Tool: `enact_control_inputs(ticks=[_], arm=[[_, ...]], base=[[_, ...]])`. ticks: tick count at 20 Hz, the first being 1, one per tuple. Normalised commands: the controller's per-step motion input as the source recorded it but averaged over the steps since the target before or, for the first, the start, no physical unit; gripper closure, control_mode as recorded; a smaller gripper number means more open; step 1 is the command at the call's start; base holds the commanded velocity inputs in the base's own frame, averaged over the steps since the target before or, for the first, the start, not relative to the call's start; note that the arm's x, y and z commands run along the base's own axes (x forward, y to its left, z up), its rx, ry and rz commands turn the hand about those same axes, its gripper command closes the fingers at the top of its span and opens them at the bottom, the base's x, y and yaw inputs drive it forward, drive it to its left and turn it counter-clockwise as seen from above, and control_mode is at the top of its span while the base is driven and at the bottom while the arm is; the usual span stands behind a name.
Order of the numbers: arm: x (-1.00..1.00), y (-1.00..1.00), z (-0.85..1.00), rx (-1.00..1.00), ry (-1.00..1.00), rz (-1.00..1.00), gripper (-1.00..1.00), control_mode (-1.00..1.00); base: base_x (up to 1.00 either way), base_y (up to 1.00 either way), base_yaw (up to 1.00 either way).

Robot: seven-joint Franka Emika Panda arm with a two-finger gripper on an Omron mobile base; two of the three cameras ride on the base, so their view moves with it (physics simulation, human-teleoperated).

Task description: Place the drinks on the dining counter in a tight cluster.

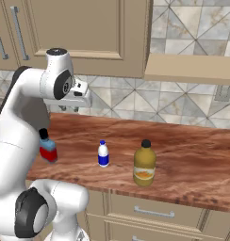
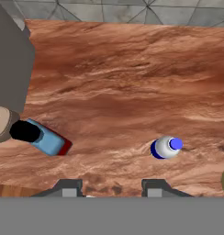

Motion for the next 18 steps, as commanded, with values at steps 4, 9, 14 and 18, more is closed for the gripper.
enact_control_inputs(ticks=[4, 9, 14, 18], arm=[[-0.25, -0.32, -0.1, 0.0, 0.05, -0.05, -1.0, -1.0], [-0.22, -0.8, -0.09, 0.0, 0.12, -0.19, -1.0, -1.0], [0.0, -0.92, 0.0, 0.0, 0.08, -0.1, -1.0, -1.0], [0.04, -1.0, 0.0, 0.0, 0.06, -0.09, -1.0, -1.0]], base=[[0.0, 0.0, 0.0], [0.0, 0.0, 0.0], [0.0, 0.0, 0.0], [0.0, 0.0, 0.0]])
